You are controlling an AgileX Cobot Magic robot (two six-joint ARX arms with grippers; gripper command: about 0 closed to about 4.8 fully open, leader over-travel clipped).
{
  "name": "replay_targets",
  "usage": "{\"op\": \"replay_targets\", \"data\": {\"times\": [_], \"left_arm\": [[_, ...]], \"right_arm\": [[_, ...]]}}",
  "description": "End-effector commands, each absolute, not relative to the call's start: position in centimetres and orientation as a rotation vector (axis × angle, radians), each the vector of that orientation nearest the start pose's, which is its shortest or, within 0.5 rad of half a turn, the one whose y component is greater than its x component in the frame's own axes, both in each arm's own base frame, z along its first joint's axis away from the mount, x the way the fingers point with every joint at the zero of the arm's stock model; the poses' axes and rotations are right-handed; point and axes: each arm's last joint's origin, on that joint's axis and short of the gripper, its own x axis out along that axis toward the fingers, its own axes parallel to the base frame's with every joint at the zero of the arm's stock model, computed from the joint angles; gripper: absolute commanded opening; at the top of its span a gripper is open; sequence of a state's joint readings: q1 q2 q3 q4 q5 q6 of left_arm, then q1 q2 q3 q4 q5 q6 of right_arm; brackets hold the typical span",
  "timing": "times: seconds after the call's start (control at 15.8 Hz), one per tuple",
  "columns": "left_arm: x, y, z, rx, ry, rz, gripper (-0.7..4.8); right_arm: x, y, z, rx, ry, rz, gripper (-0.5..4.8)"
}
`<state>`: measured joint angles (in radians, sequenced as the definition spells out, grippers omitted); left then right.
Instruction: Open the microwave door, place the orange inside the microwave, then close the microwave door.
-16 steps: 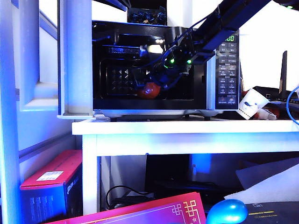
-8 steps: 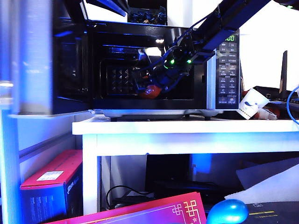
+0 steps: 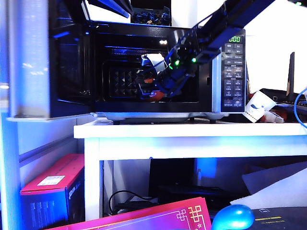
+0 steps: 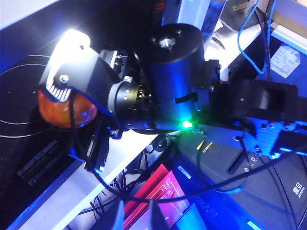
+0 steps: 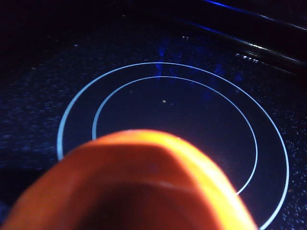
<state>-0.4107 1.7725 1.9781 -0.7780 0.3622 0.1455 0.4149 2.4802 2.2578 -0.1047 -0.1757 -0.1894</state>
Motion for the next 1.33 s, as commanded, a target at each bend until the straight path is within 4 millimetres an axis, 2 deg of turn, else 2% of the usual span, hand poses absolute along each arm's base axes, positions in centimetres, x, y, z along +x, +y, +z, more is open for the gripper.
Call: {"op": "replay_targets", "data": {"times": [0.06,0.32,0.95,1.2,1.33], "left_arm": [[34.4,-16.1,42.2,0.153,0.510,-0.790,0.83],[34.5,-16.1,42.3,0.152,0.498,-0.791,0.83],[34.5,-16.1,42.4,0.152,0.492,-0.791,0.83],[34.5,-16.1,42.4,0.152,0.492,-0.791,0.83],[34.5,-16.1,42.4,0.152,0.492,-0.791,0.83]], "right_arm": [[51.4,23.2,25.8,-0.231,0.288,0.589,4.79],[50.6,22.8,27.0,-0.241,0.340,0.582,4.79],[48.7,22.5,28.5,-0.252,0.471,0.591,4.79],[48.5,22.3,28.8,-0.253,0.486,0.582,4.79],[48.9,22.3,29.2,-0.237,0.430,0.510,4.79]]}}
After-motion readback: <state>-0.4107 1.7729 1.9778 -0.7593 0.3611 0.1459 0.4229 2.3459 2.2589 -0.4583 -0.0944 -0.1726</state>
